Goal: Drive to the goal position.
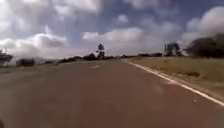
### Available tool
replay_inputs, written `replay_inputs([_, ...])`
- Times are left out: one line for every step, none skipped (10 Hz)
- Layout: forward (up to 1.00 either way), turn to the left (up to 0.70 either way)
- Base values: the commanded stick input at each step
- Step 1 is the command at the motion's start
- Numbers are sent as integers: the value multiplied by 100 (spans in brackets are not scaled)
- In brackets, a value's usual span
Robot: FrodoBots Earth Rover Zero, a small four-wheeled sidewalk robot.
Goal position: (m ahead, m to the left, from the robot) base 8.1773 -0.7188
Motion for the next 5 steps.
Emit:
replay_inputs([100,0])
replay_inputs([100,0])
replay_inputs([100,0])
replay_inputs([100,0])
replay_inputs([100,0])
